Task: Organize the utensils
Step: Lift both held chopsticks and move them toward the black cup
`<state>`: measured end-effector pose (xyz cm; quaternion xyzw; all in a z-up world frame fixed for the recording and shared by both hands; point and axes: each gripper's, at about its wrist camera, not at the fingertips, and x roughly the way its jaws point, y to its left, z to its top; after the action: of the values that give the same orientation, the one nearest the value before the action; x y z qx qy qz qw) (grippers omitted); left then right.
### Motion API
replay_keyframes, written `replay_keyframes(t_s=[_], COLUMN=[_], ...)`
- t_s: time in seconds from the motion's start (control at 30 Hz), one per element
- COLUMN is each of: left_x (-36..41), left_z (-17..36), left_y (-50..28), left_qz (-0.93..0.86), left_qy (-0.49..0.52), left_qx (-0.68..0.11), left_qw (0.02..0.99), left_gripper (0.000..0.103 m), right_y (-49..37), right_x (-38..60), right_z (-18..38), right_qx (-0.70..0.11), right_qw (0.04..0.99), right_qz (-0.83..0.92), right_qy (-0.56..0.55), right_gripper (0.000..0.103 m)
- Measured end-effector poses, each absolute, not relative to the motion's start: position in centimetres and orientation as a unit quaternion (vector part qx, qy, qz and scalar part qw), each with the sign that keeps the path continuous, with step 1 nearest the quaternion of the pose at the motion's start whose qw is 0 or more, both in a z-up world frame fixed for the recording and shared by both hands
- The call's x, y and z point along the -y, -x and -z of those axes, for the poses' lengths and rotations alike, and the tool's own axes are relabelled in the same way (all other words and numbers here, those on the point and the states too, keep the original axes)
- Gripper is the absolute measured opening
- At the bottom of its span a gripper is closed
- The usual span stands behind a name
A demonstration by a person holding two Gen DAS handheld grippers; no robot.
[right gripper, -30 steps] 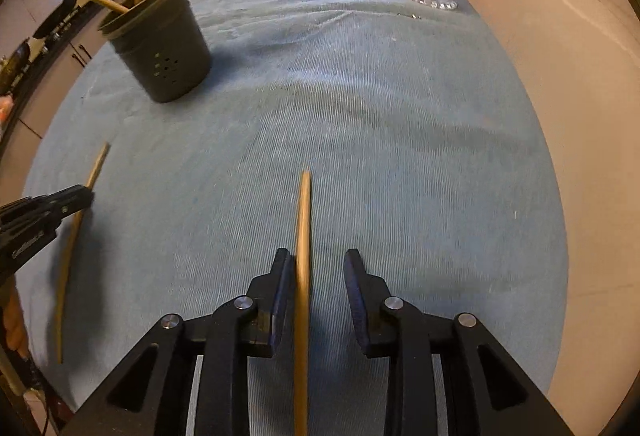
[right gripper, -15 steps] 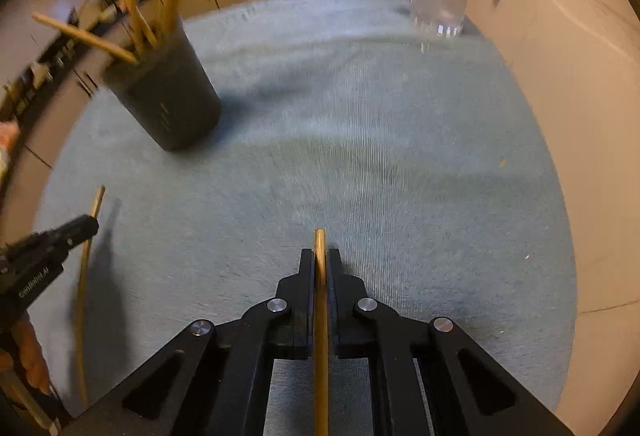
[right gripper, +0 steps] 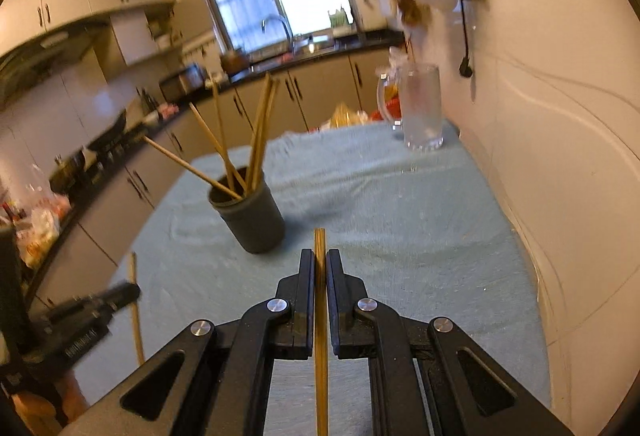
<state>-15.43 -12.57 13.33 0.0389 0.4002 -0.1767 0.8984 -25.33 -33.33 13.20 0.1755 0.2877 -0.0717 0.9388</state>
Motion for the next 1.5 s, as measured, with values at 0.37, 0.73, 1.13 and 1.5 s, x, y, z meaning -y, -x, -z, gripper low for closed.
replay_keyframes(t_s=[0.37,0.73,1.13,1.5], left_x=[11.1,11.3,10.1,9.2], left_z=[-14.0,-16.2,-17.3,-18.0], left_y=[18.4,21.5,22.6,23.2], left_qz=[0.140,0.122,0.114,0.112], left_qy=[-0.041,-0.083,-0.080,-0.070], left_qx=[-0.375,-0.311,-0.294,-0.285], left_qw=[0.915,0.939,0.946,0.949], left_gripper=[0.007,0.007,0.007,0.007], right_y=[31.1,32.5,34.1,35.1], right_x=[30.2,28.0,27.3,27.1], right_z=[-14.9,-16.0,-16.8,-17.5], right_qx=[-0.214,-0.199,-0.188,-0.178], right_qw=[0.959,0.968,0.970,0.973], right_qz=[0.101,0.095,0.089,0.088], right_qy=[-0.154,-0.122,-0.126,-0.122], right_gripper=[0.006,0.007,0.007,0.007])
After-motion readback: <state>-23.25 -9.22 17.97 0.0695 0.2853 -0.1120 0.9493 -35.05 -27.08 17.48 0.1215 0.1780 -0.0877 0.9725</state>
